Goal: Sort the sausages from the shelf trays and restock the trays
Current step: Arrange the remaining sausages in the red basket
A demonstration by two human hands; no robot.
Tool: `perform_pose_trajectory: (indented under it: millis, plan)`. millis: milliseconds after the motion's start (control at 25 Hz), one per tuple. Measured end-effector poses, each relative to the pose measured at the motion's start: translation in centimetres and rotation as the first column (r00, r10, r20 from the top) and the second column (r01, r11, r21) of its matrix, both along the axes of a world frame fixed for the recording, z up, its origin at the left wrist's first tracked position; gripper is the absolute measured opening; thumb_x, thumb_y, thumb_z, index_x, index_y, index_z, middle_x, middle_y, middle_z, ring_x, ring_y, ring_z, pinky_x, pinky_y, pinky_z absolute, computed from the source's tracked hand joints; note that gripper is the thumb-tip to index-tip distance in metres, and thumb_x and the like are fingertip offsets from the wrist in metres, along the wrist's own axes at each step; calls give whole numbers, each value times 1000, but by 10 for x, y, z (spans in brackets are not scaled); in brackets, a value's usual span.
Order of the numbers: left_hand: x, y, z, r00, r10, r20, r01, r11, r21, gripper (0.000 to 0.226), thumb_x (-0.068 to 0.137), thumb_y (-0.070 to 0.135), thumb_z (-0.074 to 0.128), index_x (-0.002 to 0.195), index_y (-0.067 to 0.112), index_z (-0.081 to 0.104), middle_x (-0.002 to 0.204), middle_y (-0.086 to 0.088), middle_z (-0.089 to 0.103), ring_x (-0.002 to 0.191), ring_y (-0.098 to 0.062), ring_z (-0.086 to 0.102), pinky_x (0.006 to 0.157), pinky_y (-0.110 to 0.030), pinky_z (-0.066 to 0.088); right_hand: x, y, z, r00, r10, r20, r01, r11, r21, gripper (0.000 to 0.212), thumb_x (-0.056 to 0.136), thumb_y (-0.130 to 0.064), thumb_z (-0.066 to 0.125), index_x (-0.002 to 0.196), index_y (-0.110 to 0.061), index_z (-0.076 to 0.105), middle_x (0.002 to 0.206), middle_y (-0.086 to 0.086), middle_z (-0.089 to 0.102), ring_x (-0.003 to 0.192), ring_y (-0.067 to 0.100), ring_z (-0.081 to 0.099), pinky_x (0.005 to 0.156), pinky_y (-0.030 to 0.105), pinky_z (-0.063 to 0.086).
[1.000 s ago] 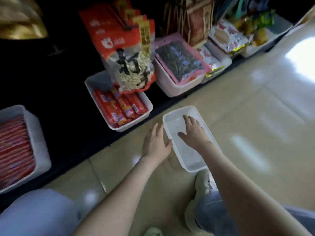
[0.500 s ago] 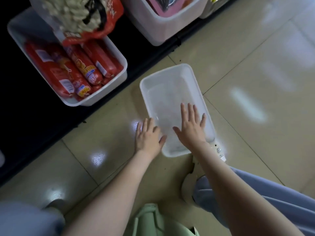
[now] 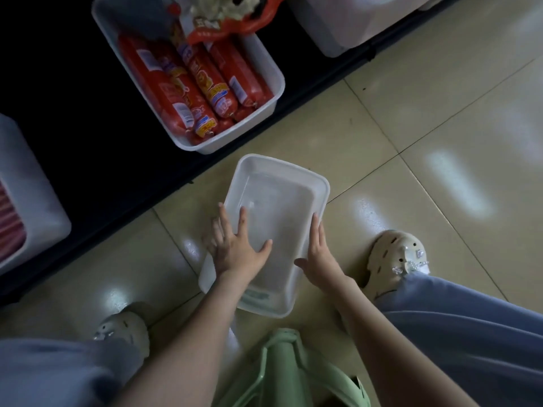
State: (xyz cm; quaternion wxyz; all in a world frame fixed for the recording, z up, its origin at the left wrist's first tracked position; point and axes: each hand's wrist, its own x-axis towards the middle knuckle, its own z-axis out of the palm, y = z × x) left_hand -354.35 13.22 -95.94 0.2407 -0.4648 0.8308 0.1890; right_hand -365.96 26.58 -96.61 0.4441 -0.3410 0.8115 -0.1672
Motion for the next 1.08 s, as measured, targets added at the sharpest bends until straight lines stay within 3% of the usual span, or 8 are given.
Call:
perform_pose_trajectory:
  millis: [160, 240, 360, 480, 640, 840, 960, 1080]
  plan:
    - [50, -3, 4, 978, 185, 96, -193, 978, 85, 94, 79, 75, 42, 149, 37, -8, 155, -9, -22, 141, -40, 1, 114, -50, 22, 29, -24, -2, 996, 83, 44, -84, 996, 23, 111, 85, -8, 67, 141, -4, -29, 154, 11, -27, 145, 28, -8, 112, 35, 29]
    - [75, 1, 10, 928, 345, 142, -360, 929, 90, 95, 79, 75, 44, 151, 36, -5, 156, -8, -18, 141, -39, 6, 111, -50, 27, 45, -43, 5, 982, 84, 167, -87, 996, 9, 112, 84, -6, 68, 142, -7, -28, 156, 7, -24, 145, 23, -9, 116, 33, 20]
    - [104, -9, 31, 874, 470, 125, -481, 873, 83, 91, 83, 71, 42, 151, 35, -7, 157, -8, -20, 145, -34, -2, 115, -53, 14, 77, -77, 26, 975, 57, 212, -51, 998, -33, 102, 83, -18, 68, 150, -11, -9, 159, 6, 1, 146, 22, 4, 117, 37, 19]
    - [119, -34, 69, 878, 478, -24, -471, 872, 132, 87, 89, 59, 46, 150, 33, -10, 158, -7, -19, 147, -29, 0, 118, -46, 11, 107, -107, 68, 1000, 30, -7, -30, 999, 26, 80, 94, -33, 52, 152, -14, 0, 159, 2, 7, 145, 23, 15, 113, 38, 26]
    - [143, -65, 157, 792, 467, -393, -442, 883, 159, 77, 92, 29, 57, 152, 26, 8, 159, -7, 8, 141, -28, 26, 110, -36, 33, 146, -147, 157, 990, 82, -116, -97, 986, -135, 62, 96, -30, 50, 148, -10, 21, 151, 8, 30, 132, 27, 38, 99, 35, 38]
    - [239, -76, 279, 699, 401, -592, -531, 846, -53, 60, 90, 23, 57, 144, 15, 32, 143, -13, 39, 127, -32, 43, 98, -41, 42, 231, -175, 270, 960, 232, -160, -280, 846, -454, 47, 91, -16, 59, 135, -6, 45, 132, 14, 52, 123, 24, 50, 101, 30, 39]
    - [314, -75, 337, 647, 412, -642, -623, 771, -133, 49, 90, 22, 56, 136, 12, 41, 130, -17, 50, 119, -34, 49, 93, -38, 42, 295, -191, 321, 903, 377, -207, -427, 728, -537, 42, 89, -15, 62, 129, -9, 50, 123, 11, 58, 115, 25, 56, 98, 32, 43]
    - [374, -77, 378, 574, 448, -685, -713, 684, -151, 43, 90, 23, 53, 131, 14, 47, 127, -13, 52, 118, -31, 51, 91, -35, 44, 346, -208, 352, 812, 511, -282, -570, 590, -572, 45, 88, -15, 62, 131, -10, 48, 129, 12, 55, 120, 26, 51, 99, 28, 36]
